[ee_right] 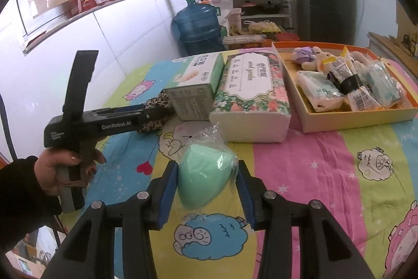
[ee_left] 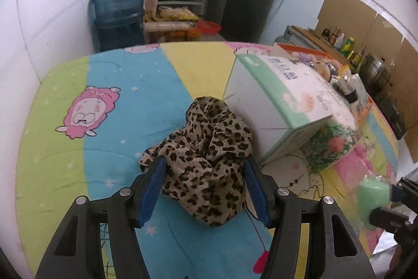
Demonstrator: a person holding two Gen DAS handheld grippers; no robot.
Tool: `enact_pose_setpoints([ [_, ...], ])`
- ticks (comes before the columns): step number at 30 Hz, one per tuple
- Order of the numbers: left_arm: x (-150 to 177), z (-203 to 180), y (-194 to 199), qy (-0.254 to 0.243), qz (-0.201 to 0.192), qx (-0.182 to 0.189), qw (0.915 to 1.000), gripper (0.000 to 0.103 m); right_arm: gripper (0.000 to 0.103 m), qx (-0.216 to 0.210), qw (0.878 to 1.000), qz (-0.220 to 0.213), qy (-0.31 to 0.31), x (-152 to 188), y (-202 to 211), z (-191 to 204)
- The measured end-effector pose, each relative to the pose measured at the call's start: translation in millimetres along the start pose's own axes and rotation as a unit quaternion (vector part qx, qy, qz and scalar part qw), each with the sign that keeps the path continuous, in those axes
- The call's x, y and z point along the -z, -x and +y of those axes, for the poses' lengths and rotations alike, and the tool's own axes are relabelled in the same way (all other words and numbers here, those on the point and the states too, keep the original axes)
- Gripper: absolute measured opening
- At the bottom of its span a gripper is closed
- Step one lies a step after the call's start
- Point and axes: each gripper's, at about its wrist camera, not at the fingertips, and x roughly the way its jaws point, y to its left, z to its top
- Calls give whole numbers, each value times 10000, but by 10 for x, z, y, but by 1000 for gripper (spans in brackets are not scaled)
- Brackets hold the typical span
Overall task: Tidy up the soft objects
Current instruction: 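Grasp the leopard-print scrunchie with the left tool while the right tool grasps the green sponge, then carry the scrunchie with the left tool while the right tool carries the sponge to the box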
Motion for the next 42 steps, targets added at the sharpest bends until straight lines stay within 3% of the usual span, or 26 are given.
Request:
enact_pose_setpoints([
  [6, 28, -71, -85, -164, 8, -176, 9997, 62, 45, 8, 10000, 69, 12, -3, -33, -36],
  [8, 47, -68, -52, -168, -32, -278, 9995, 46, 45, -7, 10000, 79, 32, -6, -33, -37],
  [10, 67, -25, -17, -54, -79, -323, 9994, 24, 45, -28, 10000, 76, 58, -14, -32, -34],
  [13, 107, 60, 55, 234, -132, -197, 9994, 13, 45, -71, 9999, 94, 83, -12, -41, -27],
  [29, 214, -175, 827, 341, -889, 54, 9954, 10, 45, -177, 9996, -104, 192, -1, 215, 64],
  [42, 179, -740, 1365, 53, -1083, 461, 9930, 10, 45, -18, 9986, -524, 5, 39, 721, -102],
])
